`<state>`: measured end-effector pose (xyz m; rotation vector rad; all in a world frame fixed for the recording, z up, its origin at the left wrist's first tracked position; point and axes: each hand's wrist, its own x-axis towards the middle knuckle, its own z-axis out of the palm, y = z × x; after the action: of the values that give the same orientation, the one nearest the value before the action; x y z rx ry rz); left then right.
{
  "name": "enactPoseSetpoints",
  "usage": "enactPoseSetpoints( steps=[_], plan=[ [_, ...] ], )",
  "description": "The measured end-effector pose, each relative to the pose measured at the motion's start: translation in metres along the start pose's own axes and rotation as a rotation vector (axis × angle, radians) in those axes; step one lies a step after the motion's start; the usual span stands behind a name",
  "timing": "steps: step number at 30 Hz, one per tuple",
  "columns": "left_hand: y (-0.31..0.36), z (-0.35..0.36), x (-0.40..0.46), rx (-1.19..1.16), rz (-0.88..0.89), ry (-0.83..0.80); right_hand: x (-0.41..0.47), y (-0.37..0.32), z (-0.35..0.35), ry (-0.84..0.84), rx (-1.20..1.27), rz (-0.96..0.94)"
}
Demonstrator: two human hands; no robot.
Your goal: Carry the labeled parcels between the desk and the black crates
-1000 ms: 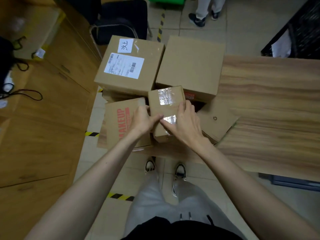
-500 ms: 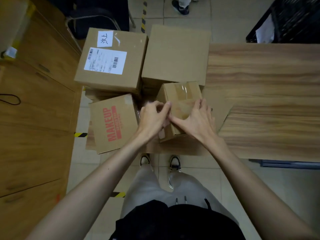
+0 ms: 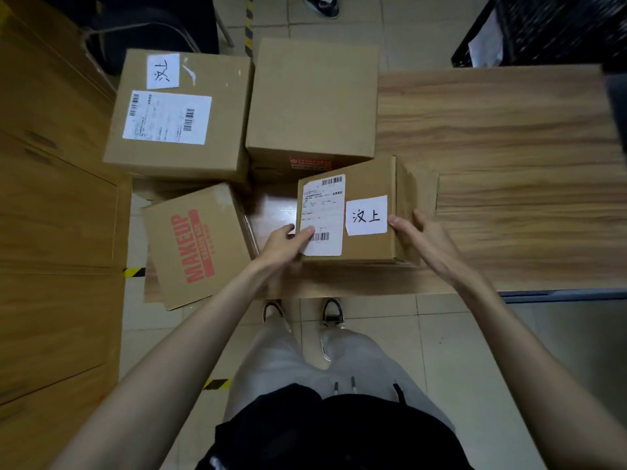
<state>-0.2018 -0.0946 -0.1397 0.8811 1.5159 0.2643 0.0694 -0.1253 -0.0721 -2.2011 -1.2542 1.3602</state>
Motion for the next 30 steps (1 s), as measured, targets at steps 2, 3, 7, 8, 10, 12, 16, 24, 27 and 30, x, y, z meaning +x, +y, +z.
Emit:
enactPoseSetpoints(
  steps=[2, 3, 7, 8, 10, 12, 16, 24, 27, 30],
  plan=[
    [-0.002, 0.003, 0.002, -0.067, 0.043, -0.02, 0.001, 0.008, 0.004, -0.026, 0.048, 0.006],
    [-0.002, 0.004, 0.003, -0.081, 0.067, -0.017, 0.001, 0.012, 0.007, -0.03, 0.076, 0.007],
    [-0.002, 0.0, -0.004, -0.099, 0.133, -0.007, 0.0, 0.011, 0.013, -0.026, 0.107, -0.025],
    [-0.003, 0.0, -0.005, -0.114, 0.142, 0.003, 0.002, 0.012, 0.014, -0.029, 0.102, -0.037],
    [-0.002, 0.0, -0.011, -0.135, 0.162, 0.038, 0.003, 0.01, 0.013, -0.029, 0.071, -0.067],
    [0.002, 0.0, -0.017, -0.139, 0.189, 0.074, 0.002, 0.006, 0.013, -0.029, 0.069, -0.09],
    [0.007, -0.005, -0.033, -0.14, 0.24, 0.147, -0.005, 0.002, 0.015, -0.037, 0.107, -0.125],
    [0.029, -0.034, -0.085, -0.16, 0.458, 0.29, -0.032, -0.032, 0.012, 0.034, 0.194, -0.334],
    [0.049, -0.047, -0.116, -0.175, 0.539, 0.332, -0.039, -0.047, 0.008, 0.028, 0.223, -0.399],
    [0.073, -0.061, -0.139, -0.196, 0.627, 0.372, -0.047, -0.071, -0.001, 0.034, 0.303, -0.45]
  ],
)
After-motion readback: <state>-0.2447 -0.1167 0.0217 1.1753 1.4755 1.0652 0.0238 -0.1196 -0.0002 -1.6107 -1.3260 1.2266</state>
